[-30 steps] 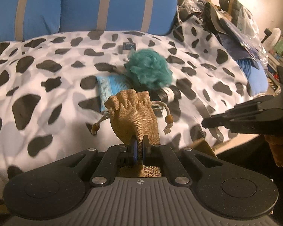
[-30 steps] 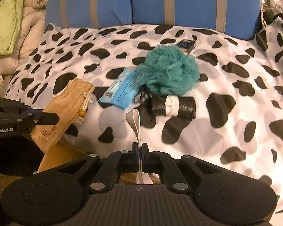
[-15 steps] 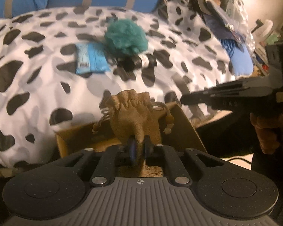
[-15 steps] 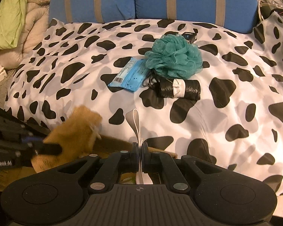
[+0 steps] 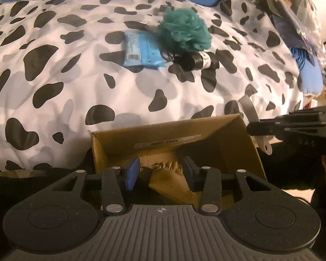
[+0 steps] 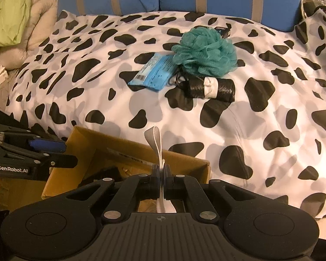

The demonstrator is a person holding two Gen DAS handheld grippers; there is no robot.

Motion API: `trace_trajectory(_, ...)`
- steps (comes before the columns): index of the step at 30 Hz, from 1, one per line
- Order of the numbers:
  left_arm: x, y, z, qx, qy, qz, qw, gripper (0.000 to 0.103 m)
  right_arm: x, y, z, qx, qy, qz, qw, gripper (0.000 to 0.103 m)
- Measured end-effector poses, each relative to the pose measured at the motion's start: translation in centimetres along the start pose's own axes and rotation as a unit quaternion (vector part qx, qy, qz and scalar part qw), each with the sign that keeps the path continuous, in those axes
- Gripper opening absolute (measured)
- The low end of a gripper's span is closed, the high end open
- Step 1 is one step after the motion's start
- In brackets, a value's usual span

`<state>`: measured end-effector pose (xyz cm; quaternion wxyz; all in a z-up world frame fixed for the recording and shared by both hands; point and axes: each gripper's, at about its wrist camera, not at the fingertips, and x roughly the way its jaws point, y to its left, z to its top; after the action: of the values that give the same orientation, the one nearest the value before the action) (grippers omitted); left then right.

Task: Organize soft objects
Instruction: 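Release the pouch into the box with the left gripper while the right gripper drops the strap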

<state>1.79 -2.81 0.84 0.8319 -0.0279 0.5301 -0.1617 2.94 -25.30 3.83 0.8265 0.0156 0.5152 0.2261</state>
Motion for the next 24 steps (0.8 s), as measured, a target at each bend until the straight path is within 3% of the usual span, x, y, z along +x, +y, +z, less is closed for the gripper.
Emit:
trace_trajectory(7, 0.5, -0.3, -0.2, 0.010, 0.014, 0.005, 0.9998, 0.043, 0.9, 0.0, -0.1, 0.008, 0.032, 0.016, 0.999, 0.007)
trace_trajectory(9, 0.6, -0.4, -0.1, 0.011, 0.015, 0.006, 0.9998, 0.043, 1.5, 0.2, -0.2, 0.004, 0.046, 0.005, 0.999, 0.032)
trace_trajectory(10, 0.7, -0.5, 0.0, 0.013, 0.016, 0.006, 0.9998, 0.043, 1.6, 0.3, -0.2, 0.001, 0.048, -0.003, 0.999, 0.060)
trace_trajectory(11, 0.7, -0.6, 0.1, 0.014, 0.017, 0.006, 0.9997, 0.043, 1.5, 0.4, -0.2, -0.003, 0.044, -0.010, 0.999, 0.080)
trace_trajectory(13, 0.8, -0.9, 0.2, 0.020, 0.018, 0.006, 0.9996, 0.043, 1.2, 0.4, 0.0, -0.006, 0.034, -0.015, 0.999, 0.091)
trace_trajectory(16, 1.0, -1.3, 0.2, 0.029, 0.022, 0.008, 0.9993, 0.043, 1.3, 0.0, 0.1, 0.001, 0.036, -0.022, 0.999, 0.098)
trace_trajectory(24, 1.2, -1.6, 0.3, 0.036, 0.023, 0.010, 0.9990, 0.044, 1.7, -0.3, 0.0, 0.000, 0.045, -0.041, 0.998, 0.103)
